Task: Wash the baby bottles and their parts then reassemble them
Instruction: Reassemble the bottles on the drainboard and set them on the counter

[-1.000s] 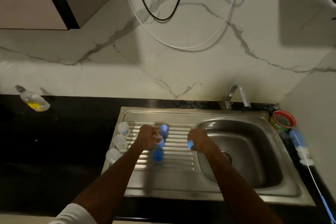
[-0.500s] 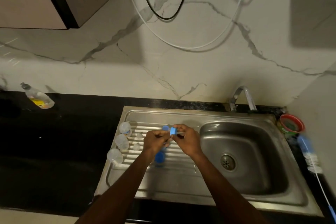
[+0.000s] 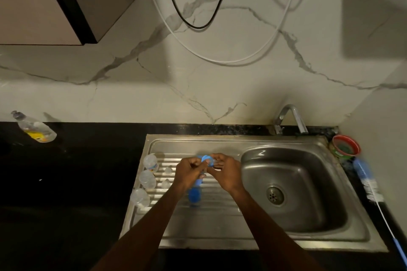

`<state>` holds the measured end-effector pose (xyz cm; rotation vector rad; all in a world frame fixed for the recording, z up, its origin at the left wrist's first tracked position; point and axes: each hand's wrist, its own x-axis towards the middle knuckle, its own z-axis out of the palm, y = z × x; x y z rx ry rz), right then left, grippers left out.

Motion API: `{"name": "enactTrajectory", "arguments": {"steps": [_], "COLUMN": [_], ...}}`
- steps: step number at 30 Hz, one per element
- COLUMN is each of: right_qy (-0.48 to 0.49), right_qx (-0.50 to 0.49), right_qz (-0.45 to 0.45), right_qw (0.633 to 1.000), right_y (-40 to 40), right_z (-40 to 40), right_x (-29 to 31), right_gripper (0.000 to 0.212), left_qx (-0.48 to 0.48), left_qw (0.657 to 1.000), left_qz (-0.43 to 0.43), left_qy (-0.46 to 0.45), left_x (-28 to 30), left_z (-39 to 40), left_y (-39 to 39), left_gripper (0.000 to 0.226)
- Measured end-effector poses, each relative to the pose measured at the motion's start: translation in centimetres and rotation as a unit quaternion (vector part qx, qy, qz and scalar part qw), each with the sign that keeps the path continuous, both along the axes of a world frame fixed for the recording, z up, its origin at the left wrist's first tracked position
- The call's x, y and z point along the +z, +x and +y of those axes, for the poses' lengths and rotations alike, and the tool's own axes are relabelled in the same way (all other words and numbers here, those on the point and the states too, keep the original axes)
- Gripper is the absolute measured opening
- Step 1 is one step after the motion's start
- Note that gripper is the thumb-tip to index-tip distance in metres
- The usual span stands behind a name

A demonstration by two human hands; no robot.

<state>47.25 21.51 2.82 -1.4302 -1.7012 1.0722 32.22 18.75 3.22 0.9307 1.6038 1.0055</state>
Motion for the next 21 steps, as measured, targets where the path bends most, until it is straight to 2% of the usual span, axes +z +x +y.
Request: {"name": "enactTrajectory", "arguments": {"steps": [2, 5, 11, 17, 21], "right_qy": [0.000, 0.041, 0.162, 0.129, 0.134], "right_qx": [-0.005, -0.037, -0.091, -0.091, -0.074], "right_qz": [0.020, 0.000, -0.086, -0.077, -0.052], "right_qw": [1.000, 0.998, 0.979, 0.984, 0.987], "right_y": [-0.1, -0.5, -1.9, -2.8, -2.2], "right_z": [-0.1, -0.1, -0.4, -1.2, -1.0], "right_x": [-0.1, -0.3, -0.2, -0.1, 0.0], "right_gripper": [0.036, 0.024, 0.005, 0.008, 0.015], "left_qx": [0.014, 0.011, 0.027, 0.093, 0.087], "left_qw": [0.999, 0.998, 0.999, 0.992, 0.994], "left_qz": [-0.034, -0.058, -0.025, -0.078, -0.057], "left_qy": [0.006, 0.010, 0.014, -0.022, -0.044], "left_x": [0.0, -0.3, -0.6, -0.7, -0.8], "left_z": [0.1, 0.1, 0.0, 0.5, 0.6], "left_y": [-0.1, -0.5, -0.7, 0.2, -0.6], "left_gripper": [0.020, 0.024, 0.018, 0.024, 0.023]}}
